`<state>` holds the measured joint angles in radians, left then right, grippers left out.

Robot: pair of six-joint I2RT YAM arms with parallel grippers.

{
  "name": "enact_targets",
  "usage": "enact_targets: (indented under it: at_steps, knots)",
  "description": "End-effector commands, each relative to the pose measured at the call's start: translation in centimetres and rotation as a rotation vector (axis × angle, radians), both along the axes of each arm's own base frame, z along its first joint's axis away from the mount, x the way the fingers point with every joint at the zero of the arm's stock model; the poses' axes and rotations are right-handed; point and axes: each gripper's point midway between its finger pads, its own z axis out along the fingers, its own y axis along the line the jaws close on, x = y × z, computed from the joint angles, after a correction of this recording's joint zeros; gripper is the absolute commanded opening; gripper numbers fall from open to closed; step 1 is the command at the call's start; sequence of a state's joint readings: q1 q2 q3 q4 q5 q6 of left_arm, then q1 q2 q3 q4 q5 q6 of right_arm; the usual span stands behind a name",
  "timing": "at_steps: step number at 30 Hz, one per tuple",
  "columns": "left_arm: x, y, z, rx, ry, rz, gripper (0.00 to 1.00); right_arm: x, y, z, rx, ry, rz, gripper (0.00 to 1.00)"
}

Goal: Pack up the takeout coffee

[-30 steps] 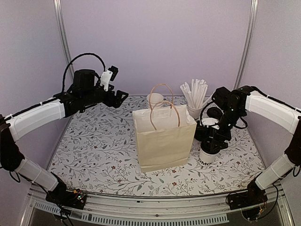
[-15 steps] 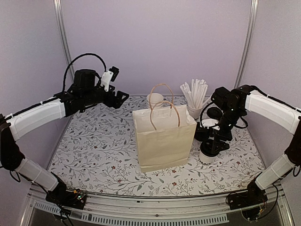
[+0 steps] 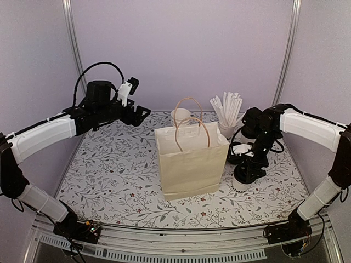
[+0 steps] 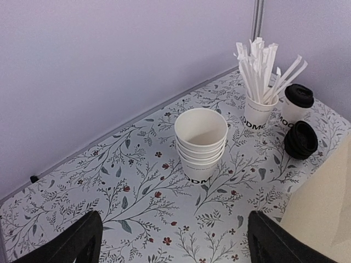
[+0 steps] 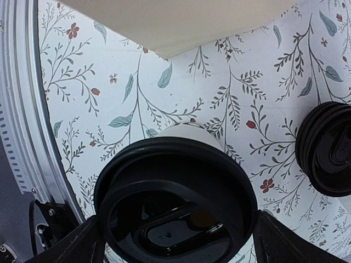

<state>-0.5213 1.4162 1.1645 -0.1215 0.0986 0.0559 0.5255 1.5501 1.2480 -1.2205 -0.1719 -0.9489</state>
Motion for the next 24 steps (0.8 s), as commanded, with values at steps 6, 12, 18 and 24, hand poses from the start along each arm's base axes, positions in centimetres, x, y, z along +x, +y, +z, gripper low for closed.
enact_targets:
  at_steps: [6, 12, 18, 24]
  knots:
    - [0.6, 0.0, 0.8, -0.01, -0.007, -0.003, 0.94, 0.6, 0.2, -0.5, -0.009, -0.025, 0.025, 0.87]
    - [0.5, 0.0, 0.7, -0.009, -0.004, -0.006, 0.94, 0.3, 0.0, -0.9, -0.012, -0.023, 0.011, 0.83]
    - [0.4, -0.2, 0.7, -0.014, 0.0, -0.017, 0.94, 0.5, 0.0, 1.1, 0.003, -0.059, -0.002, 0.7]
    - [-0.1, -0.8, 1.1, -0.027, 0.0, -0.064, 0.94, 0.2, -0.9, 3.7, -0.002, -0.111, -0.026, 0.68]
